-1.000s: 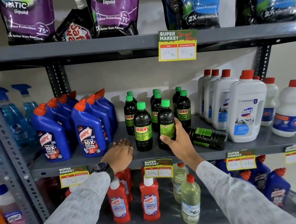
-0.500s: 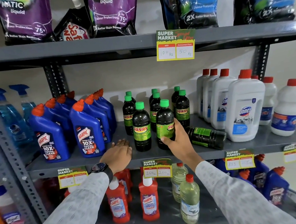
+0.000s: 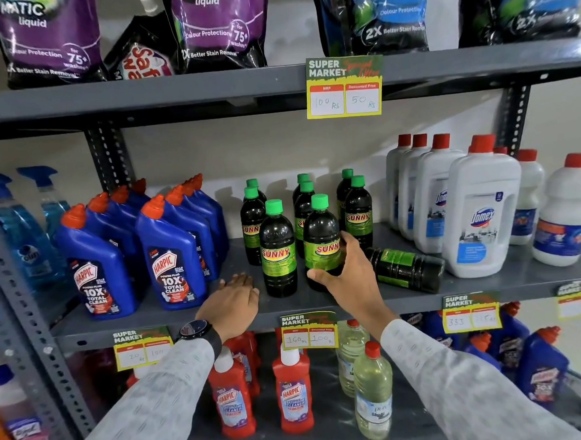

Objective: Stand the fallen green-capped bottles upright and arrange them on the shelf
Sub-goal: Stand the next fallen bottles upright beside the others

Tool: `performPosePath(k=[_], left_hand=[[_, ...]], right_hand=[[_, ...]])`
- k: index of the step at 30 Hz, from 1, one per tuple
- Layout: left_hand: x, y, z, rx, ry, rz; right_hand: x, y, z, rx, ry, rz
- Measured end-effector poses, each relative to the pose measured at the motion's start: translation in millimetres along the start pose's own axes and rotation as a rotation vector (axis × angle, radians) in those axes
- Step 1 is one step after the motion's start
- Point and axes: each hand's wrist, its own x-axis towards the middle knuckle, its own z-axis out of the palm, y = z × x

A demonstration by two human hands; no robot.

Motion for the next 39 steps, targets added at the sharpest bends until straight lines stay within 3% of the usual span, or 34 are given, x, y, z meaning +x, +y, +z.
performPosePath(k=[6, 8, 12, 17, 21, 27, 34, 37, 39], left_hand=[[0, 11, 4, 0.022, -0.002, 0.03], [-3, 22, 8, 0.061, -0.019, 0.069], [0, 15, 4, 0.076, -0.04, 0.041], [1, 7, -3, 0.072, -0.035, 0.02], [4, 6, -16, 0.06, 0.024, 0.013], [-3, 7, -2, 0.048, -0.052, -0.006], [0, 3, -1, 0.023, -0.031, -0.017], [2, 3, 0, 0.023, 0.0, -0.009], [2, 2, 0, 0.009, 0.004, -0.012]], right_hand=[[25, -28, -66, -0.381, 0.097, -0.141], [39, -27, -103, -0.598, -0.058, -0.048], [70, -28, -128, -0.856, -0.538, 0.249], [88, -25, -128, -1.023, -0.742, 0.333], [89, -23, -123, -0.937, -0.618, 0.289], [88, -27, -125, -0.79, -0.416, 0.302], [81, -29, -121, -0.132, -0.042, 0.194], [60, -15, -103, -0.035, 0.127, 0.136], [51, -3, -92, -0.04, 0.146, 0.127]])
